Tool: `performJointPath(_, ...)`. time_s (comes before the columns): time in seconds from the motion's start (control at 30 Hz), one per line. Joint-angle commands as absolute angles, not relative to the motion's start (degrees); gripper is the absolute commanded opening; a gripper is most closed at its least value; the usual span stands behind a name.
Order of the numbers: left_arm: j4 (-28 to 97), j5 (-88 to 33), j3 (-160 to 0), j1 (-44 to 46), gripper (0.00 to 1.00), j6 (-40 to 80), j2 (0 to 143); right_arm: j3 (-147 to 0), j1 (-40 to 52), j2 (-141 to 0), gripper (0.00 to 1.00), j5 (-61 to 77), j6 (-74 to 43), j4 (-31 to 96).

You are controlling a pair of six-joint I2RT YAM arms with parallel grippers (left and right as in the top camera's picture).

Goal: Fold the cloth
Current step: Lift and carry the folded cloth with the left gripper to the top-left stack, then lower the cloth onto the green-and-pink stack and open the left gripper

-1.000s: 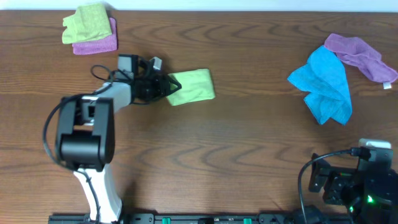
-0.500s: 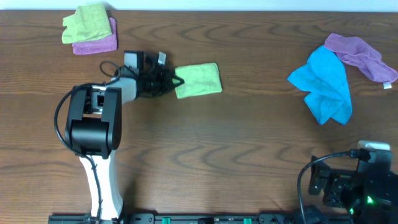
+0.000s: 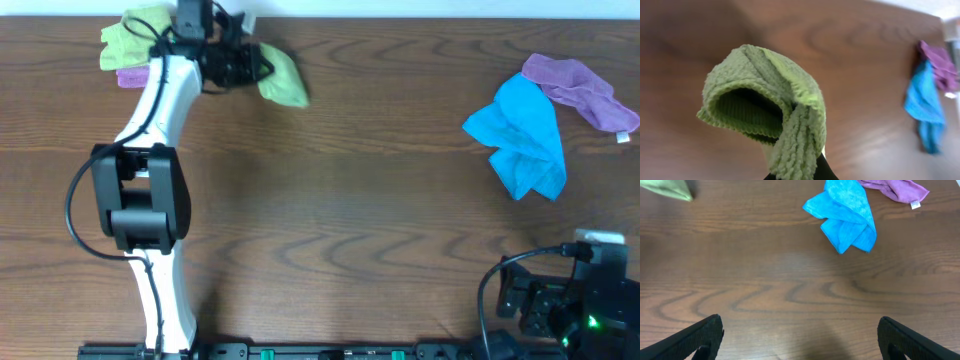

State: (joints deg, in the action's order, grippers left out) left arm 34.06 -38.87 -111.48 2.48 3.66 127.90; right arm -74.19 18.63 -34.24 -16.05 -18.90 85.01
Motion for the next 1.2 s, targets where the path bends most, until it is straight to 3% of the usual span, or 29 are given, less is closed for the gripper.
performJointPath(0.0,34.46,-32.62,-115.44,0.14,0.06,-3.05,127.79,-74.96,18.17,-34.46,0.98,-16.08,-19.79,85.06)
performJointPath(0.47,28.77,-30.04,-121.08,-11.2,0.06,-7.64,127.81,-74.94,18.17,-34.5,0.98,-17.17,-26.15,86.0)
performJointPath(1.17,18.7,-29.04,-121.08,-18.0,0.06,-16.36,134.39,-74.94,18.17,-34.5,0.99,-17.1,-38.85,86.37)
